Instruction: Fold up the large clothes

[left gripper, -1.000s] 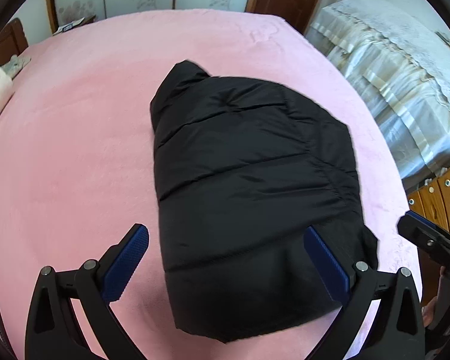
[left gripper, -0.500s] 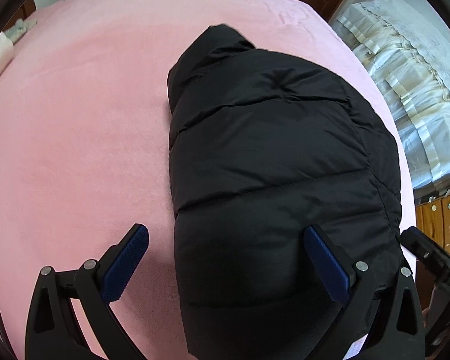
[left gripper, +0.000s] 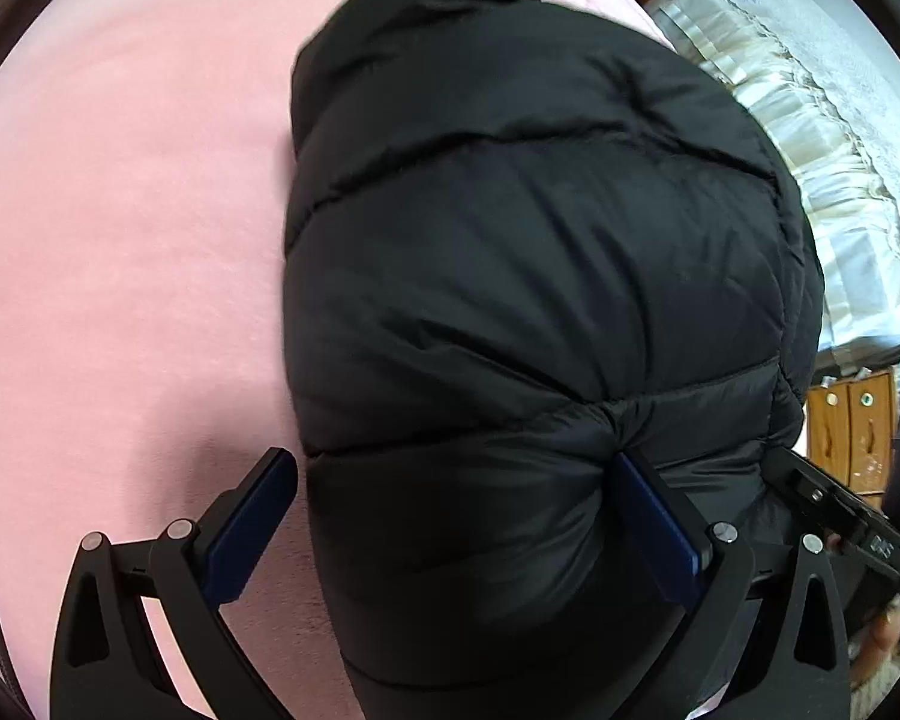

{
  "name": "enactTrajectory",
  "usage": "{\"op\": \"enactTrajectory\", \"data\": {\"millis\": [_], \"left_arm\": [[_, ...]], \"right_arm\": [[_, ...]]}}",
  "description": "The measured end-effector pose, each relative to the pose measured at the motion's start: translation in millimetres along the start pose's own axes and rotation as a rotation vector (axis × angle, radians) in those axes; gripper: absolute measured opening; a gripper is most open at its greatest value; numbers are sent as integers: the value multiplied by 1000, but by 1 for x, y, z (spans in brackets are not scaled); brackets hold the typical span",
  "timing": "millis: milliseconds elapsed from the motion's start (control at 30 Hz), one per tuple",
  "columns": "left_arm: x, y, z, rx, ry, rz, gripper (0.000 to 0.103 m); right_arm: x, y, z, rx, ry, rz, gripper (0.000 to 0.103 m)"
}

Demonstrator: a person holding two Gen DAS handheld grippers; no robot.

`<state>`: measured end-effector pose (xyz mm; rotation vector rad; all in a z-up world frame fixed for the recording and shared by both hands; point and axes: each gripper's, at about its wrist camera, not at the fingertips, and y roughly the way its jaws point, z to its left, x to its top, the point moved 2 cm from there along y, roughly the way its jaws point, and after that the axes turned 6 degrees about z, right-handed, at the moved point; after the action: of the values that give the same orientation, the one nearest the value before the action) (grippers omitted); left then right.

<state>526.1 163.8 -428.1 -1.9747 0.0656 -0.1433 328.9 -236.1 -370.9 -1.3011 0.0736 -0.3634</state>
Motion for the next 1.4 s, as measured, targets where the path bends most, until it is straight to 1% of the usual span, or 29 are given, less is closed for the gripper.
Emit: {"op": "enactTrajectory", "data": {"millis": [67, 267, 433, 600, 667, 767, 800, 900, 1033, 1100, 1167, 1267, 1300, 1333, 1367, 1400], "left_arm": [[4, 9, 3, -32, -8, 29, 103], [16, 25, 9, -69, 18, 70, 103], [25, 42, 17, -140, 10, 120, 103], [33, 55, 23, -180, 10, 152, 103], [35, 60, 28, -210, 3, 174, 103], [40, 70, 37, -278, -32, 219, 103], [42, 74, 39, -303, -42, 229, 103], [45, 80, 42, -335, -47, 235, 103], [50, 88, 42, -359, -35, 239, 103], [52, 92, 41, -358, -43, 239, 103], [56, 98, 31, -338, -46, 236, 103], [59, 97, 23, -275, -35, 227, 103], [60, 96, 17, -240, -19, 213, 103], [60, 93, 12, -198, 3, 196, 101], [61, 91, 6, -163, 30, 181, 93], [61, 87, -1, -129, 59, 169, 84]], "right_arm": [[1, 9, -10, 26, 28, 25, 103], [5, 32, -29, 116, 78, 81, 103], [5, 50, -47, 222, 125, 133, 103], [7, 74, -62, 354, 182, 251, 103], [10, 83, -67, 413, 183, 286, 103], [12, 95, -71, 498, 161, 316, 103], [12, 97, -73, 512, 155, 319, 103], [15, 103, -71, 553, 137, 340, 103], [19, 114, -65, 590, 99, 391, 103], [21, 117, -63, 589, 94, 406, 103], [20, 117, -60, 575, 88, 406, 103], [18, 112, -56, 551, 73, 386, 101], [17, 109, -55, 564, 71, 374, 98], [16, 107, -54, 576, 72, 368, 87], [15, 104, -54, 576, 72, 360, 80], [14, 101, -54, 573, 71, 350, 75]]}}
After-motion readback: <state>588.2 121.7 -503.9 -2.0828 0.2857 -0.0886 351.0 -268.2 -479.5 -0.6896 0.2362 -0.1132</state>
